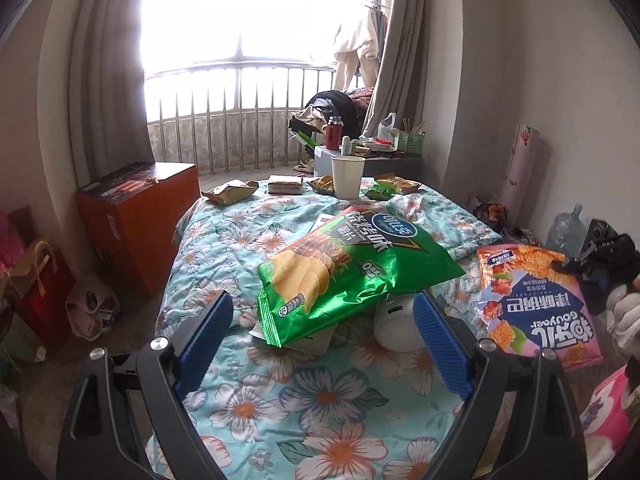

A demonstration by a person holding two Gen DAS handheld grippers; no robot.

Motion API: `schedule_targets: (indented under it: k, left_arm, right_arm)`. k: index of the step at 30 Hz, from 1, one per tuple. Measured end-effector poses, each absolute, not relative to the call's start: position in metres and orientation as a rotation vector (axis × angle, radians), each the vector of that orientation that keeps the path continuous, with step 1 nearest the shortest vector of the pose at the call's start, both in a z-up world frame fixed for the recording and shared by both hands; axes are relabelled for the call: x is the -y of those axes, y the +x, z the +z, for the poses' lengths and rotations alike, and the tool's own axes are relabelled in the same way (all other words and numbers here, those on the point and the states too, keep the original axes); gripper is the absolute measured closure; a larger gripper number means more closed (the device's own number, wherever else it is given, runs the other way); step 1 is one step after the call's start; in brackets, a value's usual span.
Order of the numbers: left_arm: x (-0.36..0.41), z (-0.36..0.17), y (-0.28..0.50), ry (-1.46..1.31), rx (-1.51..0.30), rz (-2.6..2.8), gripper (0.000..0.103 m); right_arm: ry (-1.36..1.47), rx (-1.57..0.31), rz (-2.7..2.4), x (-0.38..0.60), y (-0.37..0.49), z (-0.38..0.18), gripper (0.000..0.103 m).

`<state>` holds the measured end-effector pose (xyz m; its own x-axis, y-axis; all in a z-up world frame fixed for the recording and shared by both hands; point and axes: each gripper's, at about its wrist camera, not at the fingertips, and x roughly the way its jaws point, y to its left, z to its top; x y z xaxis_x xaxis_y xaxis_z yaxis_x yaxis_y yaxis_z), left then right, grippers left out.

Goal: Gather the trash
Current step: 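Lift the orange snack bag with the right tool while the left moves toward the green chip bag, then grasp and lift the green chip bag with the left tool while the right holds the orange bag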

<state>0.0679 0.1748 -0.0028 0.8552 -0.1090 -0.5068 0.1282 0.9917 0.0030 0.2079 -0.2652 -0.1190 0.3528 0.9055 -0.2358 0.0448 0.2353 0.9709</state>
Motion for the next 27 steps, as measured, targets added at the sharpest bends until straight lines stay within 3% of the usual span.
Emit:
schedule_targets:
  k: [2,5,7,8,17,23,25,27]
  left_arm:
    - [-0.160,-0.011,0.074,0.163,-0.531,-0.103,0.014]
    - [-0.146,-0.029,0.085,0.325,-0.542,-0.093,0.016]
    - [-0.143,-0.043,0.095,0.405,-0.557,-0.077,0.019]
    - [-0.143,-0.049,0.099,0.440,-0.561,-0.066,0.020]
    - [-0.126,-0.079,0.120,0.778,-0.425,-0.004,0.025]
    - [-0.118,-0.095,0.133,0.910,-0.376,-0.011,0.052]
    - [-0.118,-0.093,0.136,0.909,-0.376,-0.024,0.079]
    - [-0.121,-0.084,0.135,0.861,-0.376,-0.035,0.087]
  right_arm:
    - [1.139,-1.055,0.800,0.257,0.224,-0.117,0.099]
    - [1.029,-1.061,0.803,0.245,0.248,-0.110,0.091]
    - [0.974,-1.092,0.721,0.243,0.265,-0.115,0.062]
    - [0.960,-1.104,0.687,0.243,0.271,-0.120,0.059]
    - [1.030,-1.114,0.580,0.257,0.270,-0.146,0.058]
    - [1.046,-1.085,0.550,0.262,0.264,-0.148,0.058]
    - [1.046,-1.091,0.547,0.260,0.263,-0.147,0.058]
    - [1.042,-1.094,0.540,0.256,0.266,-0.146,0.058]
